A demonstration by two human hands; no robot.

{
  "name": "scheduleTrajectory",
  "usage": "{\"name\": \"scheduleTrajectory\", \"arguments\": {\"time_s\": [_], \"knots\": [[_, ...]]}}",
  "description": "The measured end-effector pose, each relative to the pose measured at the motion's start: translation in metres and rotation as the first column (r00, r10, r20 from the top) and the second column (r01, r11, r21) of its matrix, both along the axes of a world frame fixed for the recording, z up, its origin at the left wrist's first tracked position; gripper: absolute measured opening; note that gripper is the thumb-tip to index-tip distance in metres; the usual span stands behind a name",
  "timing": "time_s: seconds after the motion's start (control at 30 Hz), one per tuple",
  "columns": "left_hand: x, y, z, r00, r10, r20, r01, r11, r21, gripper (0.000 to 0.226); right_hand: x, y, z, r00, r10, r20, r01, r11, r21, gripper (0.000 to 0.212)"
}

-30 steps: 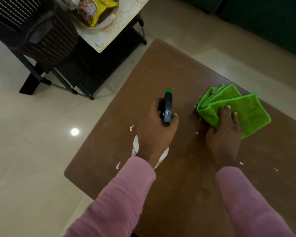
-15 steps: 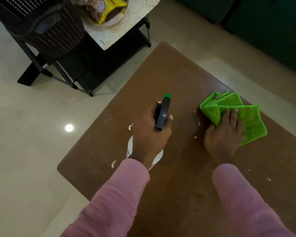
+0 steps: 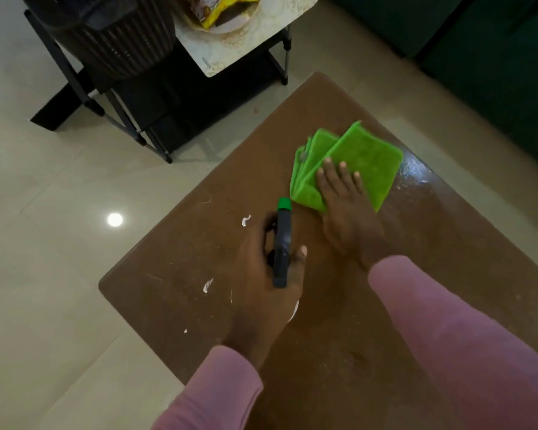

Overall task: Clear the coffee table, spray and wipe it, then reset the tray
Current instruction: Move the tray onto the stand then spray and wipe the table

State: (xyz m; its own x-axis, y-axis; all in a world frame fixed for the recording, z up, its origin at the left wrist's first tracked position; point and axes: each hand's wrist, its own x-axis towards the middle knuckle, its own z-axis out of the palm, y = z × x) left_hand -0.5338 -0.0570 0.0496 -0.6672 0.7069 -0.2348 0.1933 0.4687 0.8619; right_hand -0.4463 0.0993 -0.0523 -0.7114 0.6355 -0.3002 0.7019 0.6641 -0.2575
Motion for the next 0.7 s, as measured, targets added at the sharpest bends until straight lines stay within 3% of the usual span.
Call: {"name": "scheduleTrajectory", "arguments": {"time_s": [0.03,0.1,0.2,0.27,0.33,0.37,0.43,0.53,0.6,0.7], "knots": [[0.003,-0.004,-0.002,1.0,0.006,0.023,-0.007,0.999,0.033,0.045,0.013,-0.001,0.001,0.995,0.096,0.012,-0.096,0.995,-0.007,0.072],[0.007,-0.015,-0.006,1.0,0.019,0.01,-0.02,0.997,0.071,0.031,0.033,0.011,0.003,0.994,0.112,0.019,-0.112,0.994,0.006,0.075],[0.006,-0.033,-0.015,0.997,0.076,-0.017,-0.075,0.993,0.089,0.03,0.019,0.043,-0.002,0.986,-0.167,-0.022,0.167,0.986,0.026,0.068],[0.007,-0.046,-0.019,0.995,0.091,-0.029,-0.088,0.992,0.093,0.029,-0.015,0.058,-0.004,0.919,-0.391,-0.05,0.391,0.92,-0.006,0.061],[0.009,-0.06,-0.022,0.991,0.129,0.035,-0.132,0.987,0.091,0.031,-0.047,0.054,-0.003,0.894,-0.447,-0.042,0.446,0.894,-0.034,0.06],[0.01,-0.067,-0.022,0.987,0.154,0.051,-0.158,0.984,0.087,0.03,-0.058,0.043,-0.003,0.925,-0.377,-0.041,0.376,0.926,-0.028,0.06],[0.012,-0.077,-0.022,0.981,0.192,0.035,-0.195,0.976,0.093,0.027,-0.066,0.006,-0.004,0.996,-0.077,-0.037,0.077,0.997,-0.007,0.066],[0.013,-0.09,-0.018,0.977,0.214,-0.027,-0.21,0.973,0.1,0.025,-0.037,-0.049,-0.001,0.954,0.298,-0.036,-0.298,0.954,-0.007,0.073],[0.014,-0.098,-0.017,0.976,0.219,-0.014,-0.216,0.97,0.111,0.022,-0.006,-0.049,0.0,0.939,0.344,-0.027,-0.345,0.938,-0.019,0.076],[0.015,-0.102,-0.021,0.983,0.18,-0.026,-0.176,0.977,0.118,0.031,0.007,-0.012,0.0,0.984,0.177,0.002,-0.176,0.983,-0.055,0.078]]}}
